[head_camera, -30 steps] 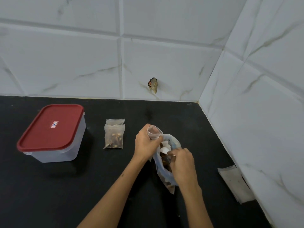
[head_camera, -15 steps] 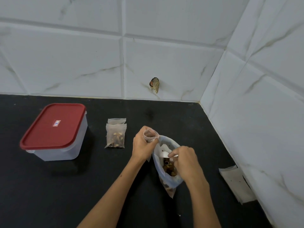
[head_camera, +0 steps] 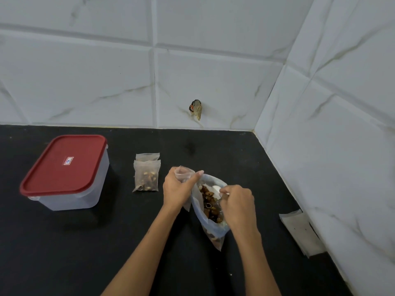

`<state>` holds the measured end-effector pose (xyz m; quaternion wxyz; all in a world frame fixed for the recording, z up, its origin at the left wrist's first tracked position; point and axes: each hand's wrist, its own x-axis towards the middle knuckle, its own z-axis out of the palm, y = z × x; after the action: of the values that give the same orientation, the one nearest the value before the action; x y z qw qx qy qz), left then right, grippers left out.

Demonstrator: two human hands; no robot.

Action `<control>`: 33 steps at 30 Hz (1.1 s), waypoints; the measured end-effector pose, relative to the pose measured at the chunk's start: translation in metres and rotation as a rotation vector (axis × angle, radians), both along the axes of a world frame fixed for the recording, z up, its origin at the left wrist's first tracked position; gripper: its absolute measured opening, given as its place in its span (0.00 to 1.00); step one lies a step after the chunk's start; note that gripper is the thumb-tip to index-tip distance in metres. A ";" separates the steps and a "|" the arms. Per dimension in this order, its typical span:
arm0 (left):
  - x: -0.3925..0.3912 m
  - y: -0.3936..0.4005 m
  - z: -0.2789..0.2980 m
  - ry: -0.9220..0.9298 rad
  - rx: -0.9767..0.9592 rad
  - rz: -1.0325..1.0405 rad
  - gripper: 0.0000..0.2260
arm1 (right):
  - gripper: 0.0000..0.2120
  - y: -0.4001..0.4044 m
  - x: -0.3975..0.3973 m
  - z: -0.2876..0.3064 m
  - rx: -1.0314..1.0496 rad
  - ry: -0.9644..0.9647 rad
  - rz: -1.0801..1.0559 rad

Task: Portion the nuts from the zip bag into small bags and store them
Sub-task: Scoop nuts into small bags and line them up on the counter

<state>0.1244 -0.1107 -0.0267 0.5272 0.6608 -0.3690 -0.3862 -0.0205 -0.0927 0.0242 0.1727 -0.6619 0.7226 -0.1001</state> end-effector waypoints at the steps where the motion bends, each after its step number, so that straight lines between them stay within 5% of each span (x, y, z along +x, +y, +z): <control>1: -0.001 0.003 -0.002 0.007 0.064 0.040 0.28 | 0.15 0.000 0.003 -0.003 -0.001 0.015 -0.002; 4: -0.003 0.013 -0.008 0.028 0.256 0.070 0.37 | 0.10 0.003 0.009 -0.015 -0.043 0.018 0.017; 10: -0.009 0.013 0.004 0.263 0.405 -0.039 0.12 | 0.10 0.003 0.004 -0.026 -0.089 -0.202 -0.008; 16: -0.004 0.013 0.009 0.387 0.424 -0.189 0.21 | 0.10 -0.007 -0.006 -0.026 -0.002 -0.426 -0.137; 22: -0.007 0.013 0.015 0.423 0.408 -0.177 0.16 | 0.09 -0.016 -0.017 -0.029 0.197 -0.672 -0.337; 30: -0.007 0.014 0.015 0.428 0.379 -0.232 0.29 | 0.06 -0.020 -0.012 -0.032 0.216 -0.738 -0.450; 33: -0.004 0.015 0.014 0.426 0.380 -0.217 0.22 | 0.05 -0.018 -0.015 -0.031 0.280 -0.883 -0.501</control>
<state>0.1204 -0.0953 -0.0128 0.4153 0.6084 -0.2396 -0.6324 -0.0357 -0.1107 -0.0071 0.5182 -0.3343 0.7236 -0.3101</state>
